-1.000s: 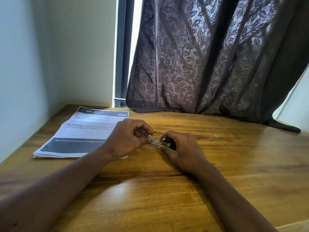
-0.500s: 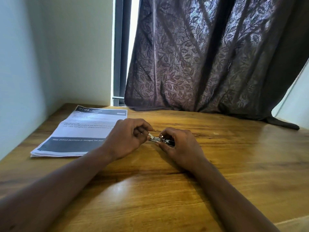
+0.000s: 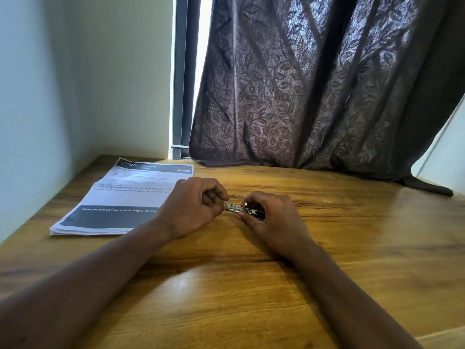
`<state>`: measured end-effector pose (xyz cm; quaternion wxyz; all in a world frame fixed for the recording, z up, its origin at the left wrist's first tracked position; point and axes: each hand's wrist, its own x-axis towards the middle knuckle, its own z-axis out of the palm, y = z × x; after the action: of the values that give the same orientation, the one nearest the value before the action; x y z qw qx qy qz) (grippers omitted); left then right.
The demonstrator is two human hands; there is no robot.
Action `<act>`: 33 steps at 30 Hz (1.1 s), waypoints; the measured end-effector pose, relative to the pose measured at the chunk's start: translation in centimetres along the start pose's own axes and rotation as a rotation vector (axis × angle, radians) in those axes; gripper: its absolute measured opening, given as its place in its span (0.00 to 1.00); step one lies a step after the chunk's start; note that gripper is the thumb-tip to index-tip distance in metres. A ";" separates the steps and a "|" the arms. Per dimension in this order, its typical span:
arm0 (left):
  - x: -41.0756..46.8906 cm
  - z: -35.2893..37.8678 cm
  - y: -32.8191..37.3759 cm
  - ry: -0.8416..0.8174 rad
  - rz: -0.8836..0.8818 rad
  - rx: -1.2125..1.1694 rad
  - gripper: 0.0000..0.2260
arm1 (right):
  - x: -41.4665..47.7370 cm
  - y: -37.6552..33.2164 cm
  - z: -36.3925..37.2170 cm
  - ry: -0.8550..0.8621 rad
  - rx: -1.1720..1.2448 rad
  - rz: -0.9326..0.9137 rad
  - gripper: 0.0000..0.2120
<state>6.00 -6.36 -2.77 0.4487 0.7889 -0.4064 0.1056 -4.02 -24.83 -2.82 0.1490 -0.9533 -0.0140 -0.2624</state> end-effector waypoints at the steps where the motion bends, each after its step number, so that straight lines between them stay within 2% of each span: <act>1: 0.0 0.0 0.0 -0.009 0.004 -0.001 0.08 | 0.0 0.0 0.0 -0.003 0.000 -0.003 0.11; 10: 0.3 0.0 -0.8 0.029 -0.006 -0.032 0.06 | -0.1 -0.1 -0.1 0.022 0.024 -0.026 0.12; 22: 0.4 0.0 -1.3 -0.045 -0.067 -0.161 0.12 | -0.1 0.1 -0.2 0.057 0.064 -0.052 0.14; 28: 0.2 0.1 -0.3 -0.106 -0.179 -0.332 0.08 | -0.2 0.1 0.0 0.064 0.020 -0.095 0.14; 33: 0.0 0.1 -0.1 -0.143 -0.211 -0.330 0.06 | -0.1 0.3 0.2 0.039 -0.018 -0.138 0.14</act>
<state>6.04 -6.40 -2.85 0.5503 0.7484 -0.3643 -0.0662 -4.02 -25.02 -3.08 0.1223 -0.9461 -0.0744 -0.2905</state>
